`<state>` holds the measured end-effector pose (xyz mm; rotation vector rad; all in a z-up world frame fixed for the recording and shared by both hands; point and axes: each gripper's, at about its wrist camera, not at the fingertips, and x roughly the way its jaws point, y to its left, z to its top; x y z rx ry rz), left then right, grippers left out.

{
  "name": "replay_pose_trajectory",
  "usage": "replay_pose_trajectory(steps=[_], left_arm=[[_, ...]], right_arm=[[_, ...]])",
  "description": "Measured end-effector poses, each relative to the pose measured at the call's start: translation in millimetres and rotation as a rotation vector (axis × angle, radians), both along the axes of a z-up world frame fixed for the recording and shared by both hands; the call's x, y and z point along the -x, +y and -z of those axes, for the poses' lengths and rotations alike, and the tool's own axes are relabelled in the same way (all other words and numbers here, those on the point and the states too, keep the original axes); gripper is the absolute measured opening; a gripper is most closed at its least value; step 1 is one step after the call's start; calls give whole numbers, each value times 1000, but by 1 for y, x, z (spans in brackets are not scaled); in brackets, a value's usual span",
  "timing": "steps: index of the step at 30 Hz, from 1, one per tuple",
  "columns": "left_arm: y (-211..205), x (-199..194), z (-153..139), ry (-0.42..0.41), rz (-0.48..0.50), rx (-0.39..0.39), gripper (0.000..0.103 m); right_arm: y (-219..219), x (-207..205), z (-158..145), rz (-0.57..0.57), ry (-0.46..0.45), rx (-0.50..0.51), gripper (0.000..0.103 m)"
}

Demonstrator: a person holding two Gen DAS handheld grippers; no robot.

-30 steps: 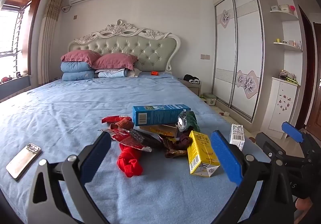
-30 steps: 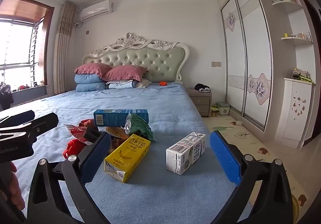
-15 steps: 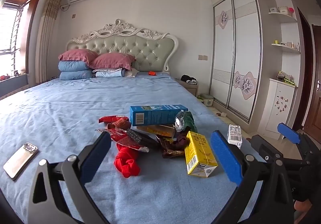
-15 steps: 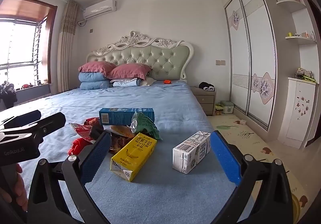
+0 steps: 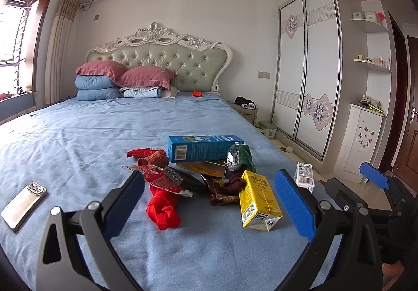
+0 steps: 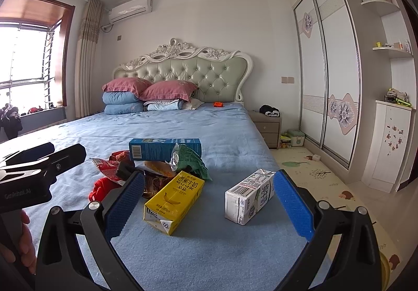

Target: Collect trash

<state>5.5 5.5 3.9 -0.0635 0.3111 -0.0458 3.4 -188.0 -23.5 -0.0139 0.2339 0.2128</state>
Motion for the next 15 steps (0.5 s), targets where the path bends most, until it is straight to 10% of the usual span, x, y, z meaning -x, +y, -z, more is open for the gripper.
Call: replay_pose_trajectory(steps=[15], left_arm=[[-3, 1, 3, -2, 4, 0, 99]], right_arm=[[2, -1, -2, -6, 5, 12, 95]])
